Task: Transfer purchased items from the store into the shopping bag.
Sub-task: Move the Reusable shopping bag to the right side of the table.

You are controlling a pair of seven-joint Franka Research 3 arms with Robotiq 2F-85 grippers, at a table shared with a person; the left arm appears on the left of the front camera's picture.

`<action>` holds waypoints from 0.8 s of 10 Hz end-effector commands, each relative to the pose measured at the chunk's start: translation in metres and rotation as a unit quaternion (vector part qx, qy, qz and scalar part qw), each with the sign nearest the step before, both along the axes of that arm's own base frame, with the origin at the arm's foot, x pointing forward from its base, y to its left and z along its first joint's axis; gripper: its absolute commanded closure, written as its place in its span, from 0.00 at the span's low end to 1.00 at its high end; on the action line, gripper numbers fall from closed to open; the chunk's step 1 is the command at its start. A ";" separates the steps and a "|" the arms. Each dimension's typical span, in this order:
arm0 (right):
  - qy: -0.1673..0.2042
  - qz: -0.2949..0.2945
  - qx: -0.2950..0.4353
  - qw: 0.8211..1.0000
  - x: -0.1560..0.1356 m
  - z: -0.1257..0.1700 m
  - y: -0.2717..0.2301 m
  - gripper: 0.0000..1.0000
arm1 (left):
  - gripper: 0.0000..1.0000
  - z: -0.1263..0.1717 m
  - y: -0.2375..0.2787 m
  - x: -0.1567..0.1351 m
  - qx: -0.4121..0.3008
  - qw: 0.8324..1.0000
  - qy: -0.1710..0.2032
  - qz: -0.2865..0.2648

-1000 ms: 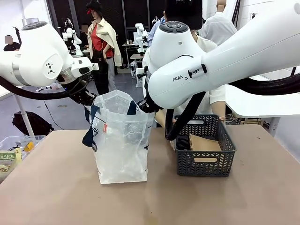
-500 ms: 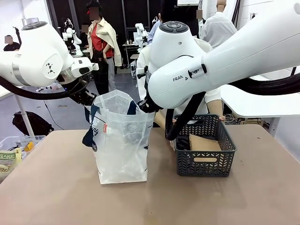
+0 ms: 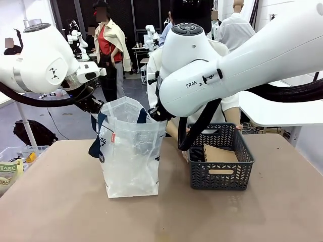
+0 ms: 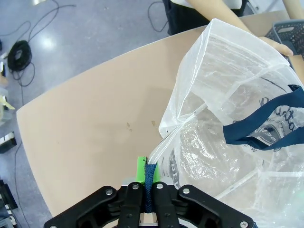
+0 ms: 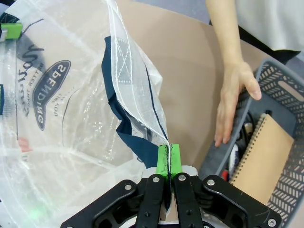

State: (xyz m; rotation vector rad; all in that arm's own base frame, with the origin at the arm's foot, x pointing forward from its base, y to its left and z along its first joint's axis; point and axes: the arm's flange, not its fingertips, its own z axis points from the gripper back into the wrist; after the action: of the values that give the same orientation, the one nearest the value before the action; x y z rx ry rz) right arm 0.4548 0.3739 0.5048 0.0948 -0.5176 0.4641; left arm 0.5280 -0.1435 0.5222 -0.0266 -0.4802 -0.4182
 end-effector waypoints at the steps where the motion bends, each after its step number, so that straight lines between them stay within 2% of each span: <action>1: 0.002 0.001 0.001 1.000 0.000 -0.001 0.001 1.00 | 1.00 0.003 0.002 -0.001 0.002 1.000 0.000 0.002; 8: 0.002 0.001 0.001 1.000 0.000 -0.001 0.001 1.00 | 1.00 0.003 0.002 -0.001 0.002 1.000 0.000 0.002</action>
State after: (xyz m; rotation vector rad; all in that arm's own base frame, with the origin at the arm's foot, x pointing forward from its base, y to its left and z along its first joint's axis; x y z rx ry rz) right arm 0.4548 0.3739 0.5048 0.0948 -0.5176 0.4641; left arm 0.5280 -0.1435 0.5222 -0.0266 -0.4802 -0.4182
